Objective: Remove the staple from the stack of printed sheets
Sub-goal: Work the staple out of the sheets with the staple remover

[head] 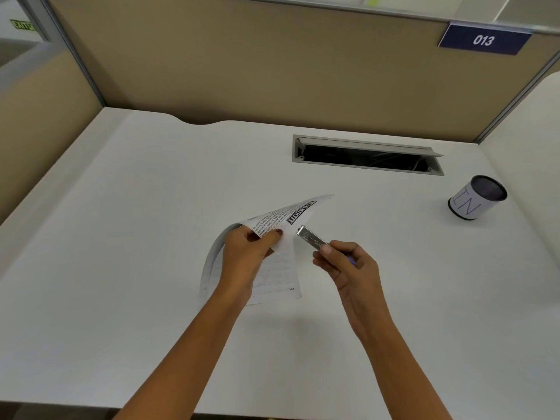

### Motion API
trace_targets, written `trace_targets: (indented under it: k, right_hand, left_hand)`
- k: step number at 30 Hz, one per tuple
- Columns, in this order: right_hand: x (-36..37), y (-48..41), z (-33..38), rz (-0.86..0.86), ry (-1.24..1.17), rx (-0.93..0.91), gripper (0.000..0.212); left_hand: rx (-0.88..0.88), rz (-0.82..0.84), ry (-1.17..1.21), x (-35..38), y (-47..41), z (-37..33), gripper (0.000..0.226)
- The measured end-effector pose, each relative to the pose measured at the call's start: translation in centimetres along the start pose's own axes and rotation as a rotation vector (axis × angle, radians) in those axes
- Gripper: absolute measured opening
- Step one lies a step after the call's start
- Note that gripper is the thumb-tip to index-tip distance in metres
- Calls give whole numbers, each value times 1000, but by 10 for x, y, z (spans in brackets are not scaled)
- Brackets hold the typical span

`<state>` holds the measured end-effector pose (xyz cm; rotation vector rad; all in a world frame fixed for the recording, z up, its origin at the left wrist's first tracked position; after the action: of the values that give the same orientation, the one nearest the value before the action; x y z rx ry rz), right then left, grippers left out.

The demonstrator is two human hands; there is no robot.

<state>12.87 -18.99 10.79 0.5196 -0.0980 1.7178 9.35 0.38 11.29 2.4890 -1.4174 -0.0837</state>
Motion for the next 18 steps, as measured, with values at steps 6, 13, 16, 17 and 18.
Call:
trace_targets:
  k: [6, 13, 16, 17, 18]
  right_hand:
    - [8, 5, 7, -7, 270, -87, 21]
    - [24, 13, 29, 73, 583, -244, 25]
    - [28, 19, 35, 43, 684, -306, 25]
    - [29, 22, 39, 30, 687, -324, 23]
    - [29, 25, 42, 10, 683, -346, 22]
  left_hand:
    - [112, 2, -71, 2, 12, -16, 14]
    - [176, -8, -69, 5, 24, -31, 14]
    - [228, -41, -126, 4, 28, -39, 16]
    - [246, -46, -134, 4, 30, -41, 17]
    - [262, -50, -138, 4, 31, -43, 18]
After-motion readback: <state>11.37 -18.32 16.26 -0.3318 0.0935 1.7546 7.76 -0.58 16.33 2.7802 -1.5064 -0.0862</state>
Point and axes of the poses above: each hand's wrist, its own y-axis away from the middle knuckle, its own x-axis out of the palm, z = x × y, the point moved 8 cm from there along -y, towards the middle knuckle, and after that the axes turned 1 degree about z, right-handed, at the moved point
